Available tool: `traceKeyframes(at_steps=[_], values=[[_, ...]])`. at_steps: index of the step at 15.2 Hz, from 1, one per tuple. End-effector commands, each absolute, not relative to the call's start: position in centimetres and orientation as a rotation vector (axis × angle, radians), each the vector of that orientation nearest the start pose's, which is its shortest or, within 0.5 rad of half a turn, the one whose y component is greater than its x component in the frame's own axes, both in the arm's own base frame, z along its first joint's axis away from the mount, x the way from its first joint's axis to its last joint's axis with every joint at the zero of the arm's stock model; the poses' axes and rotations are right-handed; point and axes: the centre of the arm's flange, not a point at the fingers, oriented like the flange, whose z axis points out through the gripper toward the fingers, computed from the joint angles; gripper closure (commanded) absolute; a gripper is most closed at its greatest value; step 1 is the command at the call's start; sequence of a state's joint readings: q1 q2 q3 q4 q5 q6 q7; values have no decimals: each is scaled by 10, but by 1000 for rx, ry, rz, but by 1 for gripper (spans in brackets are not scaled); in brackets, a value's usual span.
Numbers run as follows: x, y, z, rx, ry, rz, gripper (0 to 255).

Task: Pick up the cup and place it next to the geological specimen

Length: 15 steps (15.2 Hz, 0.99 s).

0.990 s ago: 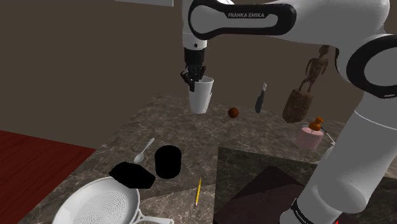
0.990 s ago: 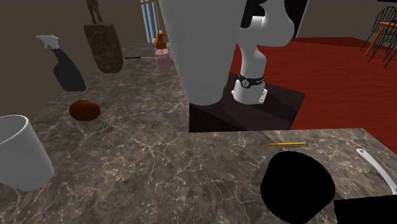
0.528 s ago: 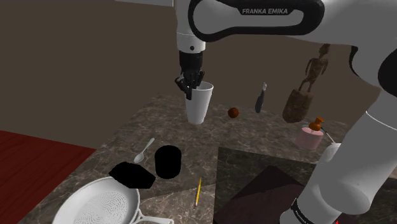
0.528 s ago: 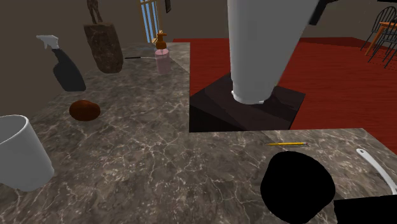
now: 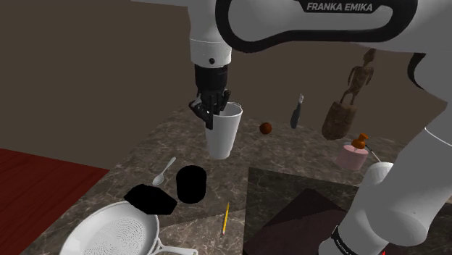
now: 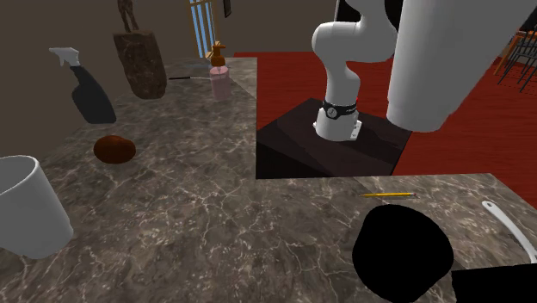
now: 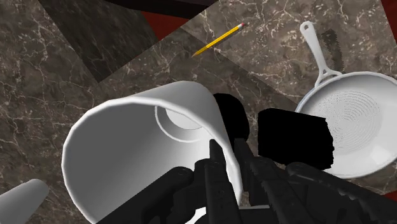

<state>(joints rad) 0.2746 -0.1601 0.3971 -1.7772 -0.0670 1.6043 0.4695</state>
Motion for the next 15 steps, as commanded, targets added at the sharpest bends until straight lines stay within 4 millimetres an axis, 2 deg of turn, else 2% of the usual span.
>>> traceKeyframes(at_steps=[1,15], values=[[372,342,609,-3247,-323,-79,255],[372,342,535,-3247,-323,-79,255]])
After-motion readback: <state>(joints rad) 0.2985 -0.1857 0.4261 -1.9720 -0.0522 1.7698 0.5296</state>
